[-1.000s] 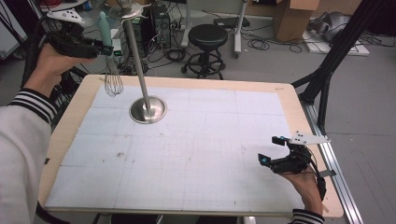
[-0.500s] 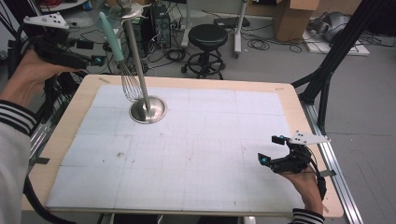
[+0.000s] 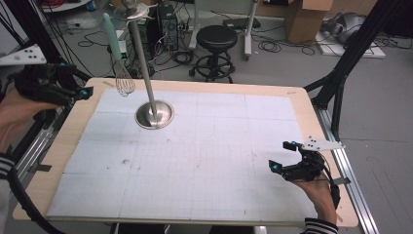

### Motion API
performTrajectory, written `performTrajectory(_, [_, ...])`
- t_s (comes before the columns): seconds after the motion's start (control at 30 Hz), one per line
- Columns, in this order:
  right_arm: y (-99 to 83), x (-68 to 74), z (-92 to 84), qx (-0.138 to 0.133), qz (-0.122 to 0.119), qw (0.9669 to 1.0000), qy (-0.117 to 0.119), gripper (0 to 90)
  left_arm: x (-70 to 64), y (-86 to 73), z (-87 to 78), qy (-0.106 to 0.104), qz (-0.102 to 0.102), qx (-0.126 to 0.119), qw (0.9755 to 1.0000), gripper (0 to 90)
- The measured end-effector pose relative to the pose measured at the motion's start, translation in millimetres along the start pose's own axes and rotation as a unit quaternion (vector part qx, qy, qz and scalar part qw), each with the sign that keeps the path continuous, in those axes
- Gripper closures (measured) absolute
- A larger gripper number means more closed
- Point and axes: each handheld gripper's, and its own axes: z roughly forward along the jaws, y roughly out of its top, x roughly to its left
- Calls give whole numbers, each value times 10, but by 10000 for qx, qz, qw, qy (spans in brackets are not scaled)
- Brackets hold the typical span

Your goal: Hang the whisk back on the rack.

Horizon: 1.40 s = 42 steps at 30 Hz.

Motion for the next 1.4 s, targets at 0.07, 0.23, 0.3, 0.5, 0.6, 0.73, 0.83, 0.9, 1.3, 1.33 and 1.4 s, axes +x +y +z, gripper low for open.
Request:
performTrajectory(0.07, [-12,2,-1,13,40,10000,15,8,-56,-94,-32,-15,17,21,10000,17])
performTrajectory(0.23, [-14,1,-21,-37,24,10000,4,8,-192,-318,-97,-127,50,25,9999,17])
performTrajectory(0.3, [-8,6,-25,-47,27,10000,-5,8,-225,-400,-129,-155,36,-7,9999,17])
performTrajectory(0.5, [3,13,-23,-66,6,10000,-1,8,-367,-703,-164,-285,11,-88,9996,17])
performTrajectory(0.6, [9,21,-34,-88,-1,10000,10,8,-430,-872,-136,-300,-76,-140,9994,17])
performTrajectory(0.73, [13,21,-37,-102,-6,9999,1,8,-535,-1038,-58,-374,-106,-131,9992,17])
performTrajectory(0.83, [12,22,-27,-76,-23,10000,-2,8,-618,-1122,39,-425,-95,-85,9990,17])
performTrajectory(0.9, [12,22,-22,-77,-39,10000,0,8,-673,-1154,107,-424,-72,-48,9991,17])
performTrajectory(1.3, [-3,16,-2,-5,-11,10000,-8,8,-990,-1265,448,-668,-110,-178,9975,17])
performTrajectory(1.33, [-3,14,-1,-4,-14,10000,-17,8,-1004,-1283,469,-704,-115,-159,9973,17])
performTrajectory(1.4, [-6,15,-1,-4,3,10000,-10,8,-1020,-1314,498,-761,-151,-178,9968,17])
